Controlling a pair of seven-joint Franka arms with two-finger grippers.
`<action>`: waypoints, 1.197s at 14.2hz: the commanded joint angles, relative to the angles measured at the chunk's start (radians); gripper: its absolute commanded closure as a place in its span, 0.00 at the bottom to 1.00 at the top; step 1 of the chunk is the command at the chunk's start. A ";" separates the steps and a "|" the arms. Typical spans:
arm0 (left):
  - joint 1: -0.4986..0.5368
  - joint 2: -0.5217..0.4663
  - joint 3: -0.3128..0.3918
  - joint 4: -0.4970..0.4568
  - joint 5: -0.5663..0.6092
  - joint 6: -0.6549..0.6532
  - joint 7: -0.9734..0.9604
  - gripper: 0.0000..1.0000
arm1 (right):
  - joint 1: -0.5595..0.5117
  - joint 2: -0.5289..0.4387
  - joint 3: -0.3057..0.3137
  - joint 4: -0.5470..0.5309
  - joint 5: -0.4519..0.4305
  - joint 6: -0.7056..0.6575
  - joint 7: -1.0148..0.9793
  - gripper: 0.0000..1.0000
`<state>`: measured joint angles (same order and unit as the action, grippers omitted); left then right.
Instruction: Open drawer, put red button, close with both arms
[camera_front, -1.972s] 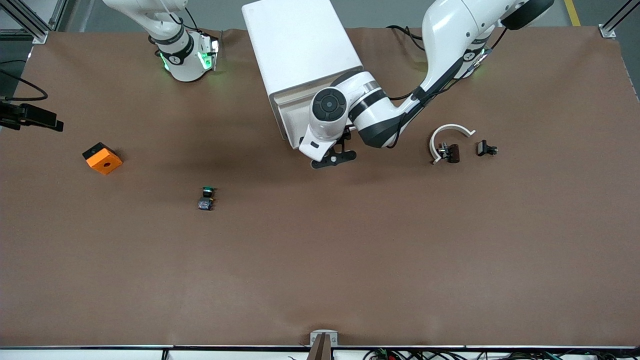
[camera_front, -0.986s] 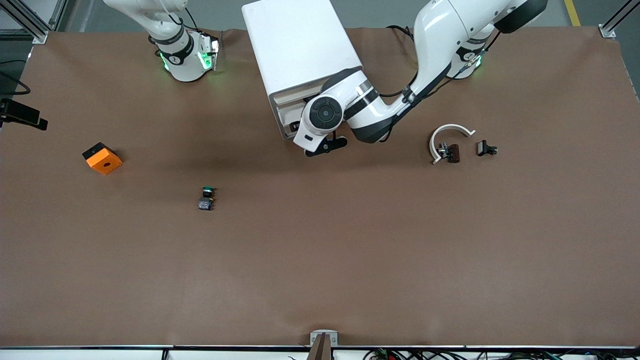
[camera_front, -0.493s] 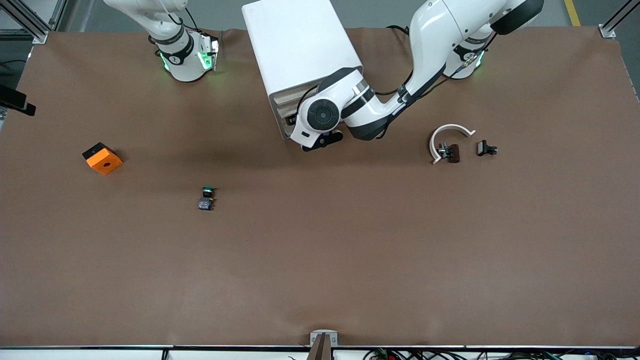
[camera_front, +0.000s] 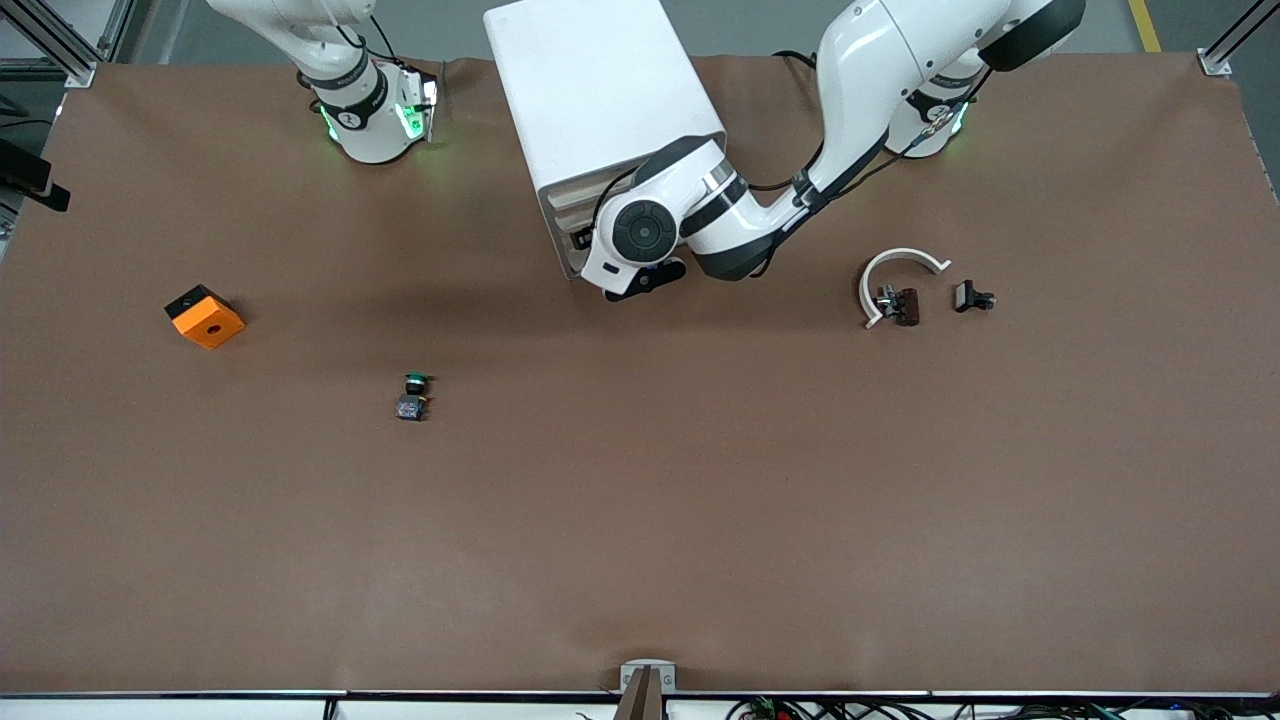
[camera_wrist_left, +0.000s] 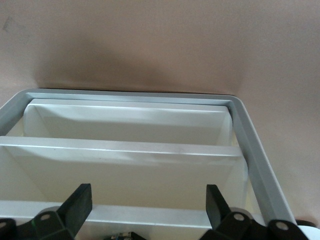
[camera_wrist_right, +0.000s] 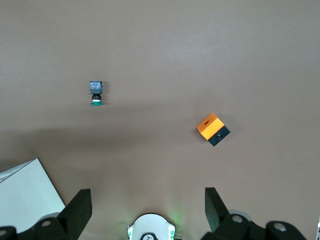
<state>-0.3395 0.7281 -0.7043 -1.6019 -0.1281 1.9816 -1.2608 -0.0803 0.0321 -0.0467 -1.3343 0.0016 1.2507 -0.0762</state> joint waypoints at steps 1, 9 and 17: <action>-0.001 0.008 -0.012 0.007 -0.024 -0.014 -0.020 0.00 | -0.007 -0.040 -0.001 -0.051 0.017 0.025 -0.002 0.00; 0.069 -0.119 -0.006 0.027 0.010 -0.117 -0.022 0.00 | 0.004 -0.150 -0.008 -0.198 0.017 0.147 0.000 0.00; 0.298 -0.360 -0.014 0.019 0.074 -0.312 0.011 0.00 | 0.022 -0.225 -0.028 -0.302 0.017 0.211 0.036 0.00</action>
<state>-0.1219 0.4655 -0.7046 -1.5536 -0.0637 1.7190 -1.2631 -0.0757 -0.1285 -0.0578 -1.5618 0.0056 1.4299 -0.0580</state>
